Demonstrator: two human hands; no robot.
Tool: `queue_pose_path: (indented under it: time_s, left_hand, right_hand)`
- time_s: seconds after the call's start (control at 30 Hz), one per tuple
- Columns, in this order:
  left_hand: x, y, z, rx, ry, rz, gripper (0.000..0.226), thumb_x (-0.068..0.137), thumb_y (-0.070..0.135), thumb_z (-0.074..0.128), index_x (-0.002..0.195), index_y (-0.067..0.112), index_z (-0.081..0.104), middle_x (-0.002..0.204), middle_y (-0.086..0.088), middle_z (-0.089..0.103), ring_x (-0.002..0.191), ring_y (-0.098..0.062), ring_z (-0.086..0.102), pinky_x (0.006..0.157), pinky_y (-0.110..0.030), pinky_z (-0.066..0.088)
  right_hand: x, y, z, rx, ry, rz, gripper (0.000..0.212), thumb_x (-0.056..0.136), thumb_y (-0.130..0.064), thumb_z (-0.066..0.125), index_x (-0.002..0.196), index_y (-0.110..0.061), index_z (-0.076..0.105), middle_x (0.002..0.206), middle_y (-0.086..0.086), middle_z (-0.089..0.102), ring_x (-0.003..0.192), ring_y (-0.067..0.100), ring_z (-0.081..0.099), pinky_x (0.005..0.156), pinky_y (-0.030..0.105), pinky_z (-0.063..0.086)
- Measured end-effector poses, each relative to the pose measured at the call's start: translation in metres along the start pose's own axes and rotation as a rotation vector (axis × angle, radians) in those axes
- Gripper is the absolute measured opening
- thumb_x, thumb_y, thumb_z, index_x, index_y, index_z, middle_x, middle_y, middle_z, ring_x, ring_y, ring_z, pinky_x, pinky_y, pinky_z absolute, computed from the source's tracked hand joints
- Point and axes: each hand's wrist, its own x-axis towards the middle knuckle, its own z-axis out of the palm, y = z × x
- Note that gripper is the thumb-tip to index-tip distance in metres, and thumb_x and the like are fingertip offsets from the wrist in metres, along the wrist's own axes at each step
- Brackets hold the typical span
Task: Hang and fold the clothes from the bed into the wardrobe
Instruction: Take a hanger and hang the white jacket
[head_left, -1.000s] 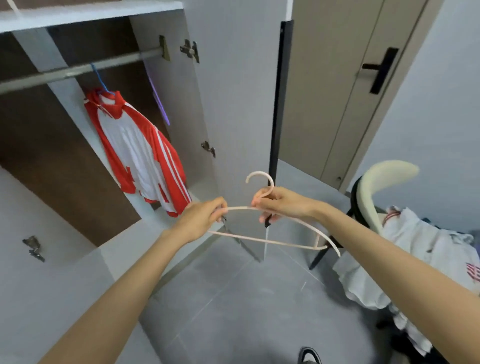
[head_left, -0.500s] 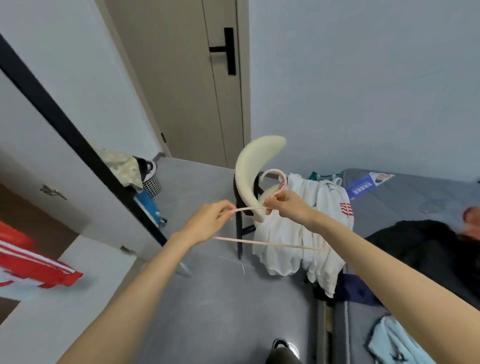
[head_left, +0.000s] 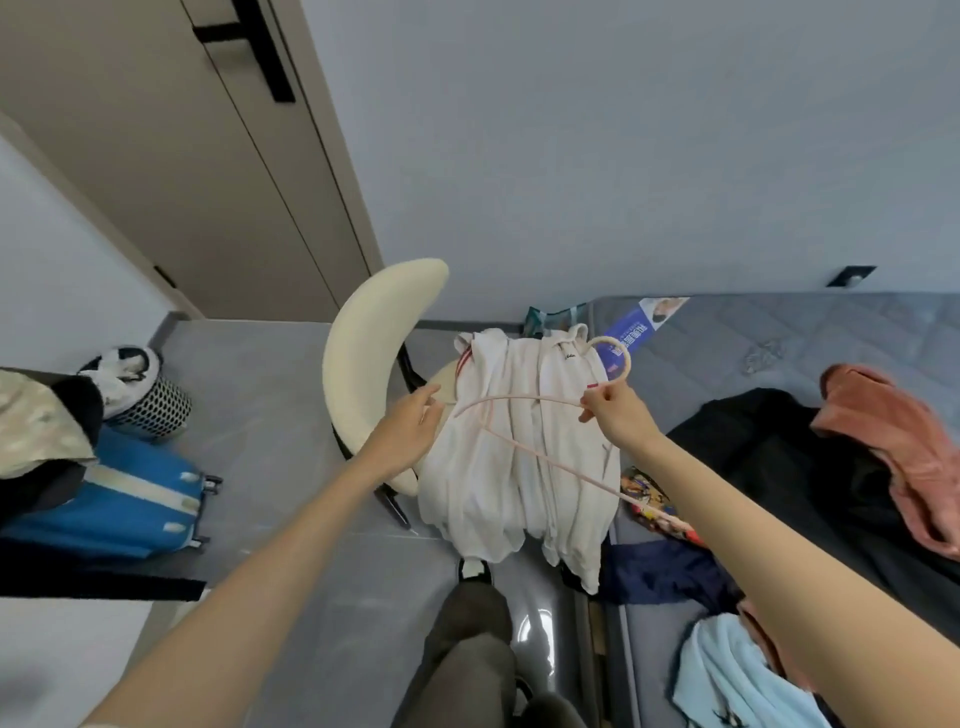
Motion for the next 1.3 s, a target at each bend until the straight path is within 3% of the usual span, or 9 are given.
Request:
queue_pose_path:
  time_s: [0.07, 0.3, 0.47, 0.6, 0.7, 0.9, 1.07, 1.17, 1.3]
  left_hand:
    - [0.035, -0.005, 0.005, -0.054, -0.026, -0.044, 0.046, 0.103, 0.032, 0.032, 0.147, 0.015, 0.032, 0.148, -0.005, 0.04, 0.133, -0.017, 0.039, 0.098, -0.023, 0.029]
    - [0.158, -0.025, 0.021, -0.14, -0.101, -0.225, 0.045, 0.102, 0.025, 0.035, 0.144, 0.011, 0.034, 0.144, -0.007, 0.042, 0.123, -0.015, 0.043, 0.088, -0.023, 0.032]
    - [0.226, -0.045, 0.044, -0.185, -0.148, -0.295, 0.046, 0.1, 0.022, 0.038, 0.145, 0.012, 0.033, 0.141, -0.007, 0.045, 0.125, -0.017, 0.044, 0.089, -0.022, 0.033]
    - [0.27, -0.076, 0.082, -0.293, -0.142, -0.377, 0.048, 0.098, 0.018, 0.041, 0.146, 0.014, 0.033, 0.142, -0.006, 0.043, 0.127, -0.017, 0.043, 0.102, -0.032, 0.04]
    - [0.298, -0.103, 0.113, -0.324, -0.135, -0.434, 0.051, 0.098, 0.018, 0.042, 0.147, 0.017, 0.031, 0.144, -0.003, 0.042, 0.128, -0.017, 0.043, 0.1, -0.026, 0.037]
    - [0.344, -0.139, 0.175, -0.262, -0.161, -0.443, 0.064, 0.096, 0.025, 0.052, 0.15, 0.01, 0.021, 0.152, -0.008, 0.031, 0.138, -0.024, 0.033, 0.109, -0.033, 0.03]
    - [0.369, -0.15, 0.217, -0.035, -0.098, -0.488, 0.087, 0.08, 0.042, 0.068, 0.147, 0.012, 0.022, 0.146, -0.012, 0.034, 0.134, -0.031, 0.033, 0.106, -0.044, 0.032]
    - [0.377, -0.151, 0.228, 0.026, -0.009, -0.524, 0.067, 0.082, 0.032, 0.065, 0.138, 0.016, 0.032, 0.134, -0.008, 0.047, 0.124, -0.031, 0.045, 0.098, -0.043, 0.033]
    - [0.374, -0.146, 0.213, -0.24, 0.169, -0.587, 0.044, 0.094, 0.019, 0.047, 0.138, 0.016, 0.042, 0.128, -0.005, 0.058, 0.114, -0.033, 0.055, 0.092, -0.037, 0.044]
  right_hand:
    - [0.03, 0.005, 0.002, 0.009, 0.032, 0.04, 0.03, 0.1, -0.021, 0.043, 0.096, 0.0, 0.063, 0.096, -0.001, 0.061, 0.087, 0.019, 0.056, 0.075, 0.036, 0.044]
    - [0.131, 0.01, 0.019, 0.073, 0.11, 0.213, 0.028, 0.102, -0.022, 0.039, 0.109, -0.005, 0.06, 0.103, 0.007, 0.068, 0.094, 0.02, 0.06, 0.07, 0.028, 0.043]
    - [0.192, 0.02, 0.033, 0.109, 0.176, 0.315, 0.028, 0.101, -0.022, 0.039, 0.106, -0.004, 0.06, 0.1, 0.006, 0.068, 0.093, 0.023, 0.062, 0.081, 0.038, 0.051]
    - [0.244, 0.045, 0.055, 0.151, 0.223, 0.374, 0.027, 0.1, -0.023, 0.041, 0.106, -0.005, 0.06, 0.099, 0.003, 0.068, 0.092, 0.02, 0.057, 0.074, 0.034, 0.046]
    - [0.276, 0.062, 0.073, 0.168, 0.265, 0.382, 0.026, 0.1, -0.021, 0.041, 0.104, -0.005, 0.061, 0.099, 0.001, 0.068, 0.092, 0.016, 0.053, 0.074, 0.031, 0.039]
    - [0.311, 0.095, 0.101, 0.141, 0.361, 0.339, 0.026, 0.099, -0.025, 0.044, 0.096, -0.011, 0.066, 0.092, -0.009, 0.067, 0.076, 0.002, 0.052, 0.061, 0.025, 0.037]
    - [0.322, 0.115, 0.118, 0.186, 0.406, 0.331, 0.03, 0.097, -0.029, 0.046, 0.074, -0.022, 0.064, 0.087, -0.008, 0.069, 0.067, 0.009, 0.052, 0.06, 0.03, 0.04]
    - [0.321, 0.119, 0.123, 0.205, 0.427, 0.345, 0.028, 0.097, -0.03, 0.045, 0.076, -0.025, 0.063, 0.09, -0.011, 0.07, 0.072, 0.003, 0.054, 0.069, 0.032, 0.04]
    - [0.316, 0.12, 0.121, 0.1, 0.388, 0.36, 0.029, 0.097, -0.031, 0.044, 0.078, -0.02, 0.064, 0.085, -0.012, 0.068, 0.069, -0.011, 0.054, 0.062, 0.027, 0.036]
